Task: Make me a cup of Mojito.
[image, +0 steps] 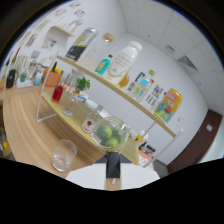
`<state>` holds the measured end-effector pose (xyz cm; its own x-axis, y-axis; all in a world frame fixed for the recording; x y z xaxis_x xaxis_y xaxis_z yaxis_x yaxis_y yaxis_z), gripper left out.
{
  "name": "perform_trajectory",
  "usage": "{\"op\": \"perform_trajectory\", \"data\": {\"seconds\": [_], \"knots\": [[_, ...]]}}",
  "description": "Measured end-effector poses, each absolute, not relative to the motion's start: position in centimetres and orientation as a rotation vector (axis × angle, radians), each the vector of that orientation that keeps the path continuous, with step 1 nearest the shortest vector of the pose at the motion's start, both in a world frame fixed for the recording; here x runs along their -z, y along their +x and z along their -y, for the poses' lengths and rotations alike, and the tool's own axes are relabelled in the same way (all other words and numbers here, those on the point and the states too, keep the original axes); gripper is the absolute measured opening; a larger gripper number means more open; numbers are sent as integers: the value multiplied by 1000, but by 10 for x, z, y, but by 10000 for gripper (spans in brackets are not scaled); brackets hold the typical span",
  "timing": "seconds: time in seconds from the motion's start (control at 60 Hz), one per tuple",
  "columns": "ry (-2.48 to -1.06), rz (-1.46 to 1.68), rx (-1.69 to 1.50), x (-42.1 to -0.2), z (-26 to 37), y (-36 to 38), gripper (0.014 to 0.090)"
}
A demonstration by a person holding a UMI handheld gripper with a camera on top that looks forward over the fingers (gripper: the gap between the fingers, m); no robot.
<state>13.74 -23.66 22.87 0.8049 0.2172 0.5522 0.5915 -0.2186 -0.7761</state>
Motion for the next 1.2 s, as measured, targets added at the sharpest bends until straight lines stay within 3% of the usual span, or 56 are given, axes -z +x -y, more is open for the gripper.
{"op": "perform_trajectory", "data": {"seconds": [0.2, 0.383, 0.65, 0.983, 1.083, 1.167, 1.183, 1.2], "knots": [[-1994, 108, -117, -196, 251, 190, 158], [-2167, -82, -239, -110, 255, 235, 157], [-2319, -113, -223, -20, 259, 258, 157], [-2345, -41, -126, 1, 261, 268, 184], [-2355, -50, -99, 0, 263, 272, 453], [-2343, -102, -106, -10, 265, 274, 829], [-2336, -113, -108, -14, 265, 274, 869], [-2328, -125, -107, -18, 265, 274, 856]]}}
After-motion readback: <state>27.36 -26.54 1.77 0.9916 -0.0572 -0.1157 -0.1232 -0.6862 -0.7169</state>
